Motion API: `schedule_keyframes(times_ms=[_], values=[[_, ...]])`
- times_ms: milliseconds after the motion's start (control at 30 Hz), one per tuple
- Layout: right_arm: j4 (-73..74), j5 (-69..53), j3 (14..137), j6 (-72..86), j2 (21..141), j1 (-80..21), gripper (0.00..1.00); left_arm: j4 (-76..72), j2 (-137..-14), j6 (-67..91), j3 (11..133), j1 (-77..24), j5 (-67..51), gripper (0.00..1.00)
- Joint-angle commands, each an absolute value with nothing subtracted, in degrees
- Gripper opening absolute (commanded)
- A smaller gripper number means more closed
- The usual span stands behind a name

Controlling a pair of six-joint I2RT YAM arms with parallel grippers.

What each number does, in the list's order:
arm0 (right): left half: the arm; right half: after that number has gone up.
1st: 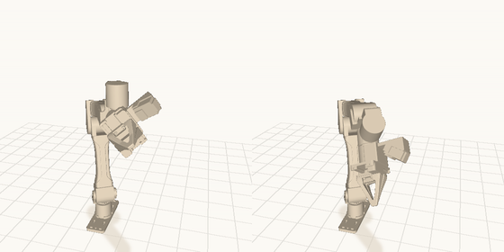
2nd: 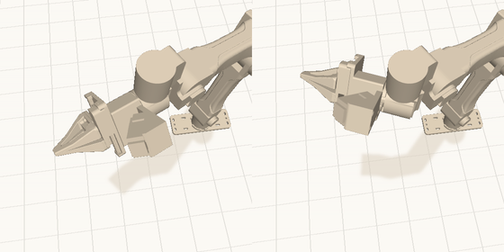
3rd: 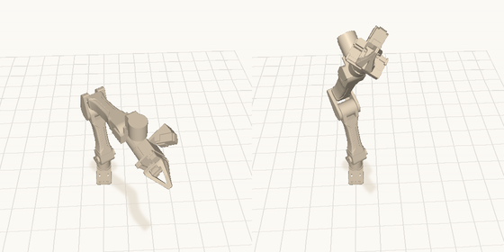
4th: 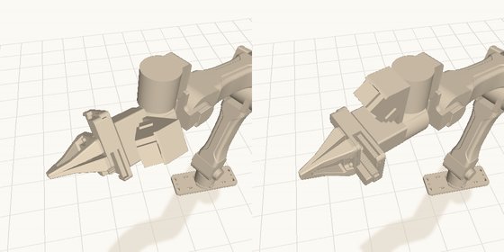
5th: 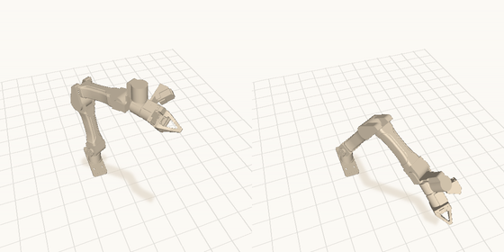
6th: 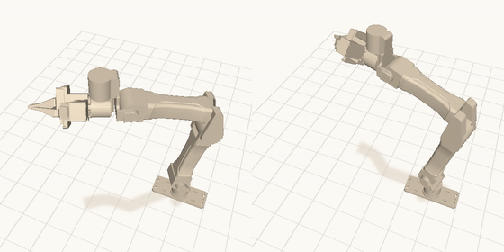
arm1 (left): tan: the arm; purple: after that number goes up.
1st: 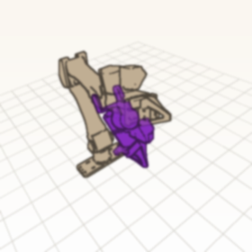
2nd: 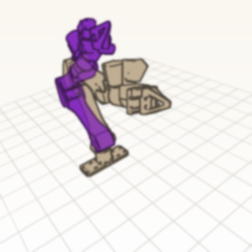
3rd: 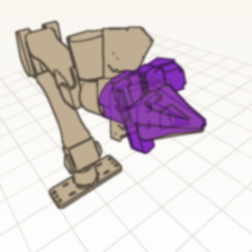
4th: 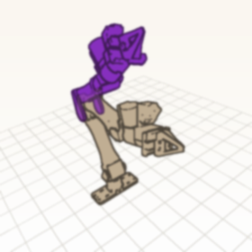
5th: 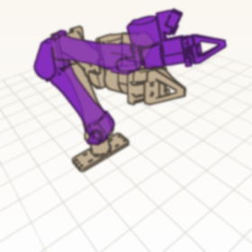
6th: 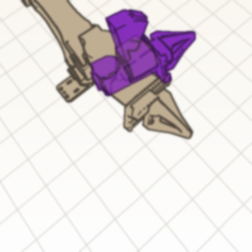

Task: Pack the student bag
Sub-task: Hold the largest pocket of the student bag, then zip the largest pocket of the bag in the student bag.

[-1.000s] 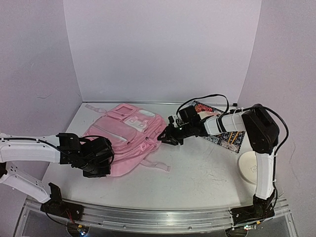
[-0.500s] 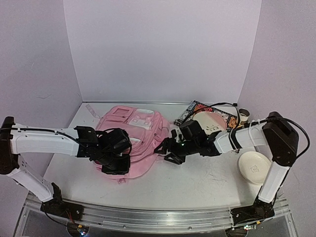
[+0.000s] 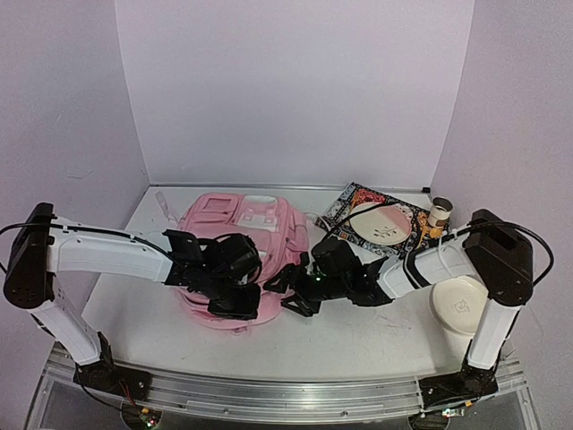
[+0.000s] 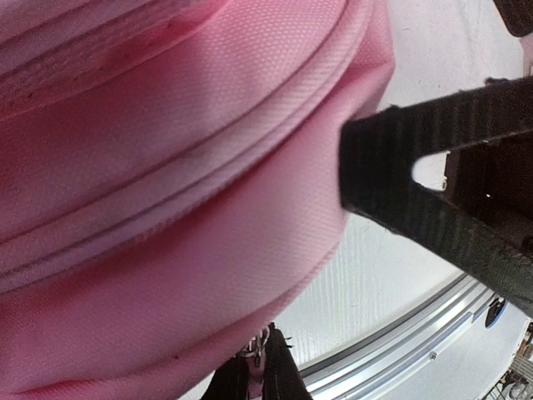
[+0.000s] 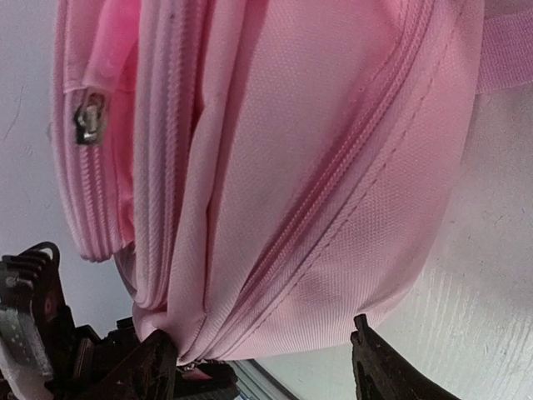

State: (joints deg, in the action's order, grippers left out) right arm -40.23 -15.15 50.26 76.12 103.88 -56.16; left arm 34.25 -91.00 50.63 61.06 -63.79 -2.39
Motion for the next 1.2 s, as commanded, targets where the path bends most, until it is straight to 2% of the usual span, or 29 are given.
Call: schedule_keyframes(times_ms=[0,133,200,533,1167], values=[[-43.3,-14.4,53.7,78.9,108.3,-57.1,0.72,27.6,-92.5,47.2,65.2,-64.8,-5.2,0.00],[-45.1,-14.5,54.2,80.4,111.3,-57.6,0.71,26.1,-94.2,45.8,65.7,-65.1,-5.9,0.00],[-46.4,-14.5,54.1,80.9,112.2,-57.6,0.64,25.7,-94.9,45.2,65.9,-65.2,-6.2,0.00],[-46.4,-12.7,53.8,79.0,113.3,-55.9,0.01,25.6,-91.9,45.2,63.0,-65.3,-6.1,0.00],[-35.1,-13.7,50.7,66.1,105.7,-40.7,0.00,38.3,-81.5,52.3,52.6,-63.4,5.3,0.00]])
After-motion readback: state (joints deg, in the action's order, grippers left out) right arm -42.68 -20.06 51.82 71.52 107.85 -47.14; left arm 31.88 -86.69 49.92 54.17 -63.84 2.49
